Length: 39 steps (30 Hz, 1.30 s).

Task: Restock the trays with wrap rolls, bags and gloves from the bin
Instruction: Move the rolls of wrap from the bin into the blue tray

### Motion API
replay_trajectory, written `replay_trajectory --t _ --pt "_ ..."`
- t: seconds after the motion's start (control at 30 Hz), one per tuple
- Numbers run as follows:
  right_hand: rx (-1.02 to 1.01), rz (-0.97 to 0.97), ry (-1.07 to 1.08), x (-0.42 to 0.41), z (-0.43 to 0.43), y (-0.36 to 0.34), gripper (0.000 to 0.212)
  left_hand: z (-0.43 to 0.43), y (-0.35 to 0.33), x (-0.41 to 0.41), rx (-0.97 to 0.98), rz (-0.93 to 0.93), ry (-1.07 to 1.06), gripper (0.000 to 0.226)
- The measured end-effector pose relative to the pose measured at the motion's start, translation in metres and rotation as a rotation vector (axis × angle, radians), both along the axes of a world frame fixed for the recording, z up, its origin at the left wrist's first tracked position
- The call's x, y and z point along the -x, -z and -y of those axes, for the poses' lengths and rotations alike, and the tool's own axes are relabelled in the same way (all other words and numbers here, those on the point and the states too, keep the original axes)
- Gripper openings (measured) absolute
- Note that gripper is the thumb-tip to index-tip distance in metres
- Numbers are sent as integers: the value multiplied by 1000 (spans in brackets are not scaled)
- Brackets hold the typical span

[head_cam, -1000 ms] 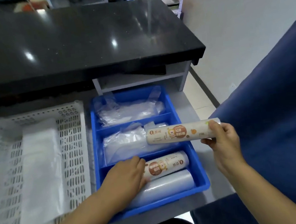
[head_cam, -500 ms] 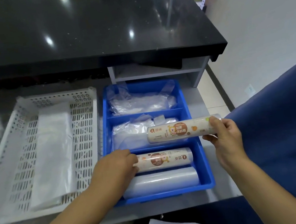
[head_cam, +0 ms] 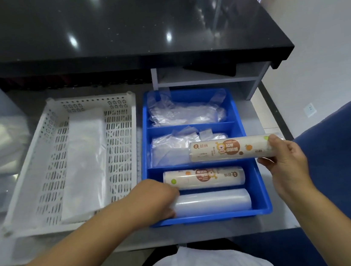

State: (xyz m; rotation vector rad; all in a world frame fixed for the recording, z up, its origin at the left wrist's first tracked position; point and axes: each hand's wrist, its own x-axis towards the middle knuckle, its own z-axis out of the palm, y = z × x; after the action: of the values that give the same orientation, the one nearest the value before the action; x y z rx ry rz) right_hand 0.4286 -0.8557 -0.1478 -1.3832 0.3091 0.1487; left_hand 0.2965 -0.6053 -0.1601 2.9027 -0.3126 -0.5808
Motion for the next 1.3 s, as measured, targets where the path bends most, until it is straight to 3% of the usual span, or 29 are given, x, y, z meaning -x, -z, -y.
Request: replay_trajectory --t 0.2,0.3,0.47,0.6,0.7,0.87,0.97,1.1,1.23,1.3 --pt "-4 -30 95 4 14 -5 10 -15 -24 6 295 167 -93 51" --pt "1 -46 113 6 17 -9 10 -24 -34 6 314 191 -116 67" --pt "0 -26 102 5 18 -22 9 -49 -53 10 340 210 -178 46" --pt "31 -5 61 5 13 -32 8 -91 -72 17 564 198 -375 31" --pt "68 11 1 6 7 -35 12 -127 -73 22 718 341 -547 34" --pt "175 -43 -235 8 -4 -40 16 -164 -63 23 1030 514 -796 15" --pt "239 -103 -444 20 -8 -33 30 -166 -54 21 1093 596 -873 31" --pt "570 23 -760 33 1 -22 33 -163 -45 17 1149 643 -924 31" --pt "1252 351 -1001 25 14 -27 60 -160 -43 15 1157 642 -938 30" --pt "1462 502 -1068 21 15 -25 67 -155 -42 11 1163 635 -918 23"
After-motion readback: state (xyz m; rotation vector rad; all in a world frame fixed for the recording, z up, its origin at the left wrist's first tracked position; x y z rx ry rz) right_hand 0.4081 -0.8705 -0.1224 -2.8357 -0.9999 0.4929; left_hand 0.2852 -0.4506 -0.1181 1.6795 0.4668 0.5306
